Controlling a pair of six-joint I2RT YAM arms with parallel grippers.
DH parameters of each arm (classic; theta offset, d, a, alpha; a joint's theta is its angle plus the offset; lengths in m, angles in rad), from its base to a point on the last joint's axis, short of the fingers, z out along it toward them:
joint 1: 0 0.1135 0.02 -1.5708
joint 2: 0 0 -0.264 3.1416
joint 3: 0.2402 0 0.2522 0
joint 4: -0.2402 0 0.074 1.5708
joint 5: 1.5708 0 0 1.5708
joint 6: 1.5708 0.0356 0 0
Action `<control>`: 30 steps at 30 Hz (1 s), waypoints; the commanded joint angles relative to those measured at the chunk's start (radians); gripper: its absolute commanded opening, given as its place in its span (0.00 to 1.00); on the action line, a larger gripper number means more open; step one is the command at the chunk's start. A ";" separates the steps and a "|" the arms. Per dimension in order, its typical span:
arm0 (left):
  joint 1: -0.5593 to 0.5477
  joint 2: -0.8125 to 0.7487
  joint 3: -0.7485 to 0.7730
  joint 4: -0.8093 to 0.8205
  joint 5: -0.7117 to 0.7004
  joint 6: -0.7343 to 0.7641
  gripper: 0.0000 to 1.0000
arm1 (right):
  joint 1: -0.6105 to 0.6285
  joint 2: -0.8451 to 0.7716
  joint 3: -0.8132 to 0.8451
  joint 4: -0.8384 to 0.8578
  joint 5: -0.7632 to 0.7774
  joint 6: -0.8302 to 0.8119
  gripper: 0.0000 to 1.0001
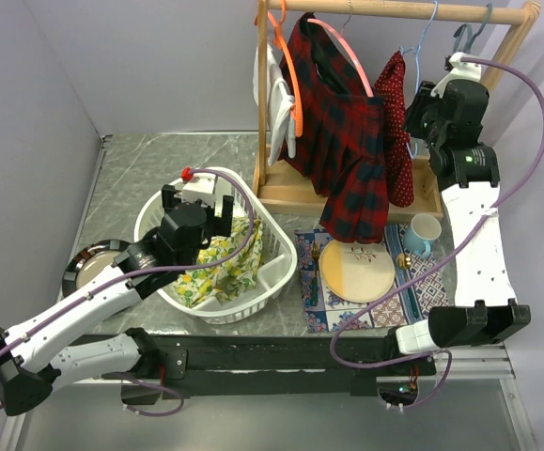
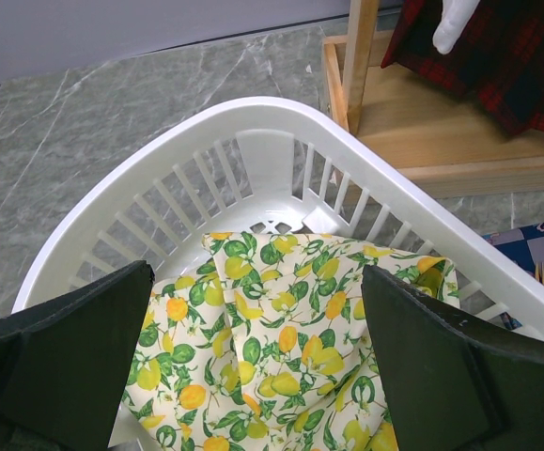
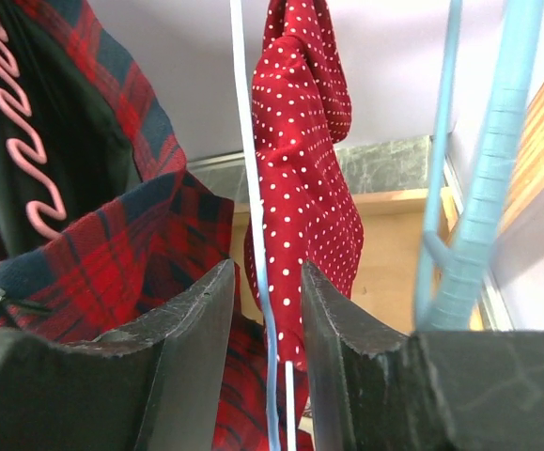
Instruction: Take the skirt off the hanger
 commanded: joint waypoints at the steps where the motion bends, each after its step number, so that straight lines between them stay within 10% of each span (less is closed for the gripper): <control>1: 0.003 -0.008 0.016 0.017 -0.002 0.009 0.99 | 0.001 0.033 0.031 0.024 0.018 -0.011 0.41; 6: 0.003 -0.008 0.016 0.017 -0.002 0.010 0.99 | 0.005 0.045 0.043 0.022 0.013 -0.008 0.35; 13: 0.003 -0.005 0.016 0.017 -0.002 0.009 0.99 | 0.003 -0.007 0.016 0.130 -0.001 -0.023 0.00; 21: 0.003 -0.013 0.013 0.018 -0.009 0.009 0.99 | 0.003 -0.148 -0.177 0.432 -0.048 -0.086 0.00; 30: 0.003 -0.014 0.016 0.023 -0.020 0.007 0.99 | 0.003 -0.213 -0.157 0.406 -0.019 -0.117 0.00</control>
